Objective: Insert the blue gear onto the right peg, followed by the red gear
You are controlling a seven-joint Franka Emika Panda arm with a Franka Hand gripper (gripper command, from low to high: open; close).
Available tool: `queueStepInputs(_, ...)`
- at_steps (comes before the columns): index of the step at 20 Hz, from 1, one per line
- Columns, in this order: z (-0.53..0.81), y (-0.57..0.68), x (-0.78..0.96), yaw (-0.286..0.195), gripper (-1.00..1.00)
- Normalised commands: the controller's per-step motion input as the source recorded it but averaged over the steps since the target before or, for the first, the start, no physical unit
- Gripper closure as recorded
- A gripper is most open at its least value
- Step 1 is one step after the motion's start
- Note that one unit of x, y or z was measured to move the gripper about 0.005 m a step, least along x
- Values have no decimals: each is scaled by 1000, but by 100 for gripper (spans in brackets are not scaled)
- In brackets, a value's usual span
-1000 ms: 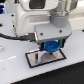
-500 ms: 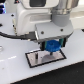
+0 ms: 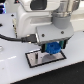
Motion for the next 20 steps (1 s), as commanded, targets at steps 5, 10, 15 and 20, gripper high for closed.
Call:
queueStepInputs(5, -159, -34, 31, 0, 100)
queueStepInputs(10, -266, -41, 92, 0, 100)
queueStepInputs(15, -282, -60, 43, 0, 100)
queueStepInputs(20, -237, -18, 0, 0, 100)
